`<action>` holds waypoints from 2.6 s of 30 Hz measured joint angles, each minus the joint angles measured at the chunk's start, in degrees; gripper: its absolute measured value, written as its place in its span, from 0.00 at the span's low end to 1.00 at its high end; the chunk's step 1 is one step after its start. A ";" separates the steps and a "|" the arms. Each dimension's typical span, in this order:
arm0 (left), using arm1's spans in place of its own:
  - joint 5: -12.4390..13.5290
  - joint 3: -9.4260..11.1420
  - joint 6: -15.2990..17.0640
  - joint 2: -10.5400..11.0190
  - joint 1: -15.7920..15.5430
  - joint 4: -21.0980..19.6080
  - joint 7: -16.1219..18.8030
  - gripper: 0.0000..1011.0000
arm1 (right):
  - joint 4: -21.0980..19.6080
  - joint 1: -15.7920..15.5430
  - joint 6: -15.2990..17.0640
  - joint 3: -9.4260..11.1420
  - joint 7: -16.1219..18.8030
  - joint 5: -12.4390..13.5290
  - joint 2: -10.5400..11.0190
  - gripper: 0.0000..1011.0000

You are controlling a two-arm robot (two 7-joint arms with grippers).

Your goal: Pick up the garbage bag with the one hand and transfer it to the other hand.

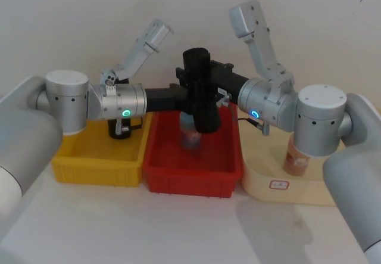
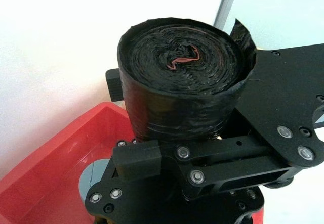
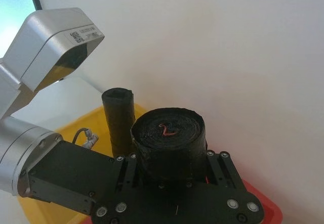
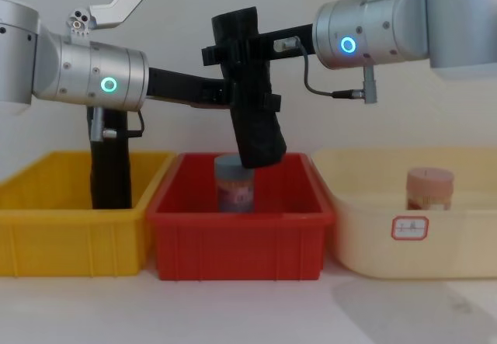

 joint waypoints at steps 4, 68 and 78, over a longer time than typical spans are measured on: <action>0.00 0.00 0.00 0.00 0.00 0.00 0.00 0.42 | 0.00 0.00 0.00 0.00 0.00 0.00 0.00 0.53; 0.00 0.00 0.00 0.00 0.00 0.00 0.00 0.99 | -10.29 -3.39 10.10 2.88 -28.88 -16.31 1.56 0.53; 0.01 0.00 0.00 0.00 0.00 0.00 0.00 0.99 | -7.04 -2.51 11.80 8.24 -34.46 -16.40 0.50 0.53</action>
